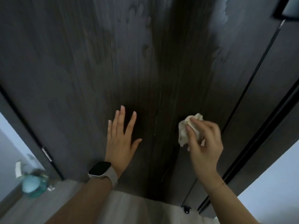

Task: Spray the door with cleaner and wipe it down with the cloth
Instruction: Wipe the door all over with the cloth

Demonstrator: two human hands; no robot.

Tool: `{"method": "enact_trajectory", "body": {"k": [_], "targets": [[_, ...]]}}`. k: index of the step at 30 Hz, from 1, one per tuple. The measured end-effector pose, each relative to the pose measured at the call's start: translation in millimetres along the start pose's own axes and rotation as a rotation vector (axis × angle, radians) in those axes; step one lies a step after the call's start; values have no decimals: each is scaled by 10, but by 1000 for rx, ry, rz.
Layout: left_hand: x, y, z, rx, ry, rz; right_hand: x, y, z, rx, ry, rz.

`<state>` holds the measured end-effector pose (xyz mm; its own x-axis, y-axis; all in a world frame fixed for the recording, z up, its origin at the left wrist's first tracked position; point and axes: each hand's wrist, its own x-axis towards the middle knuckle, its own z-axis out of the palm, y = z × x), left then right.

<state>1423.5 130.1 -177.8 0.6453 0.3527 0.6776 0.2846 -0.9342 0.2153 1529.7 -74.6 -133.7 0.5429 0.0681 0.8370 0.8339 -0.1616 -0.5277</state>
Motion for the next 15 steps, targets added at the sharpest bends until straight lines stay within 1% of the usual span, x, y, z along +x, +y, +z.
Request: {"method": "enact_trajectory", "body": {"k": [2, 4, 6, 9, 11, 15], "targets": [[-2, -75, 81, -1, 28, -52, 97, 23, 69, -27, 99, -76], [15, -135, 168, -2, 32, -63, 220, 28, 169, -58, 147, -146], [38, -186, 247, -3, 41, -47, 314, 40, 330, -105, 144, -244], [48, -287, 308, -17, 75, -14, 313, 127, 635, -209, 93, -435], [28, -344, 317, -23, 88, 9, 89, 265, 791, -251, -14, -561], [19, -344, 303, -33, 80, 19, -562, 650, 841, -337, -477, -721]]}}
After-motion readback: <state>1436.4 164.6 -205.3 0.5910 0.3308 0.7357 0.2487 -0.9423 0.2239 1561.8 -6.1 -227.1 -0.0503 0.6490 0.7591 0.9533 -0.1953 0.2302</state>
